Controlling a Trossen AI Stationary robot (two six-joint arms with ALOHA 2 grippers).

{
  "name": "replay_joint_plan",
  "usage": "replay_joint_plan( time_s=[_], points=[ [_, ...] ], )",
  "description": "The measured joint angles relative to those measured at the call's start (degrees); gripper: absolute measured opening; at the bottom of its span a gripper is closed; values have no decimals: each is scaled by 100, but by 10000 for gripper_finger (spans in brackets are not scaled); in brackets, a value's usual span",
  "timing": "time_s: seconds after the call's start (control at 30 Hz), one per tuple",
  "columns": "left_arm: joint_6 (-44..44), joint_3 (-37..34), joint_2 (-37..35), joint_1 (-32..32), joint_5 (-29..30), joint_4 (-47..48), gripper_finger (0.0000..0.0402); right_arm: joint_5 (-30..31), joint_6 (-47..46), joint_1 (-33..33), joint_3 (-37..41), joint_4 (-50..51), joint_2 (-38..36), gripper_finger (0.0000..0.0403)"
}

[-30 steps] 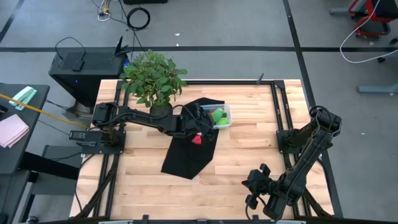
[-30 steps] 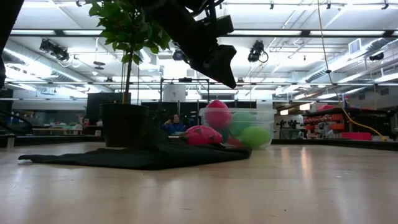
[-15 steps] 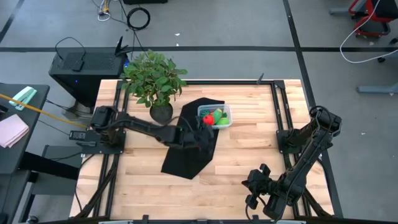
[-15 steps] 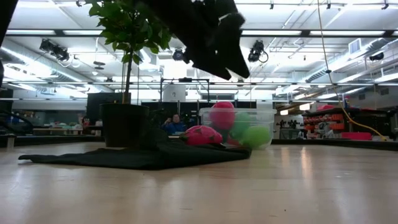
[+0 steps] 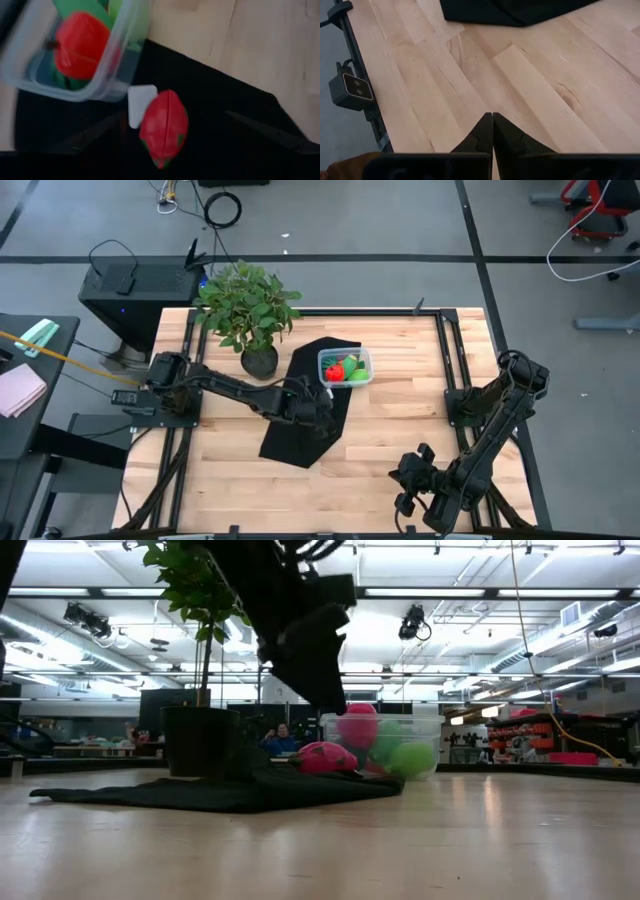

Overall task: Pick and placing Produce into tupperware
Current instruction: Put the dragonfruit into the transparent bin

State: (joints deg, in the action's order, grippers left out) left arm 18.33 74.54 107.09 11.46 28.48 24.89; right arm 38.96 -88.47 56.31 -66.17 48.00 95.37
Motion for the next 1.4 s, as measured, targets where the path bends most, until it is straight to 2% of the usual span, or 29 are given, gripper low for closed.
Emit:
replay_joint_plan(
  time_s=[0.13, 0.47, 1.0, 1.4],
  points=[
    [307, -1, 86, -170, -475, 103, 341, 1, 4, -2, 0, -83, 0, 11],
    [-229, 3, 362, -295, -517, -64, 341, 4, 61, 1, -2, -191, -2, 11],
    [-254, 2, 629, -461, -823, -63, 340, 2, 164, -4, -2, -284, -2, 11],
    [-259, 2, 627, -461, -1031, -86, 290, 2, 162, -4, -2, -281, -2, 11]
  ],
)
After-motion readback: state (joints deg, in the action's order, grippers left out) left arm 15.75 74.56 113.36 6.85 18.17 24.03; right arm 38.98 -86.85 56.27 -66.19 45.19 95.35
